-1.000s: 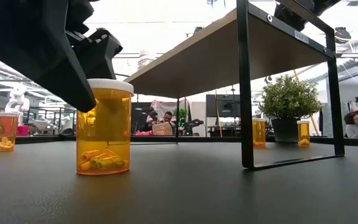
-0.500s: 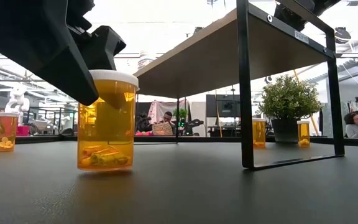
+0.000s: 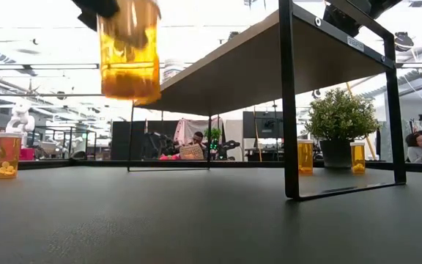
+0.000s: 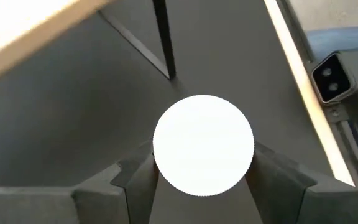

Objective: Pick and place medicine bottles onto shelf by color
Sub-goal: Put the orange capsule bottle on the shelf

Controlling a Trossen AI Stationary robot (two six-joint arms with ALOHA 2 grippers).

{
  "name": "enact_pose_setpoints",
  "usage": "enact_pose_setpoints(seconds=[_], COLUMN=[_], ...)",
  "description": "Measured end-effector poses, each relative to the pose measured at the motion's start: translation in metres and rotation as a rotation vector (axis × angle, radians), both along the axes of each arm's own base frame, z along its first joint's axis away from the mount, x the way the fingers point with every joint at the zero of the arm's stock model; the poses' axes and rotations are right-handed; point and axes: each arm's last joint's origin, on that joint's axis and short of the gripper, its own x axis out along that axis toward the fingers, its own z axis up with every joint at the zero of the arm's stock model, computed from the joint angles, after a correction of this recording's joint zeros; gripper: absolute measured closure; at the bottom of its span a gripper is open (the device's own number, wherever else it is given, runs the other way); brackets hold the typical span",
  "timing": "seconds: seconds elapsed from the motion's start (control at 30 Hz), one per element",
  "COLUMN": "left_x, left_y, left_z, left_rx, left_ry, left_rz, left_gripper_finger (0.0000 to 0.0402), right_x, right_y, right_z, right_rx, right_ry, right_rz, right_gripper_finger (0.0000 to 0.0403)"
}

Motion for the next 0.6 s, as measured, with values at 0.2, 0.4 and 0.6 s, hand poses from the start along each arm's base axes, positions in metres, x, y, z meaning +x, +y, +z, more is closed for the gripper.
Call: enact_pose_setpoints(seconds=[0.2,0.4,0.6], left_x=[-0.014,-0.022,-0.019], left_y=[0.025,0.058,0.093], left_z=[0.042,0.074,0.088], left_rx=[-0.027,-0.03,0.011], left_ry=[-0.085,-0.17,-0.222], left_rz=[0.015,0.067,0.109], left_gripper_finger=[0.0194,0.0191,0.0189], right_x=[0.0,0.0,0.0], right_y=[0.0,0.0,0.0], right_z=[0.0,0.0,0.0], right_rx=[-0.003,-0.011,-0.022], right_ry=[0.001,0.004,0.009], right_rz=[0.002,0.007,0.012], right_gripper_finger=[0.0298,0.0298,0.0298])
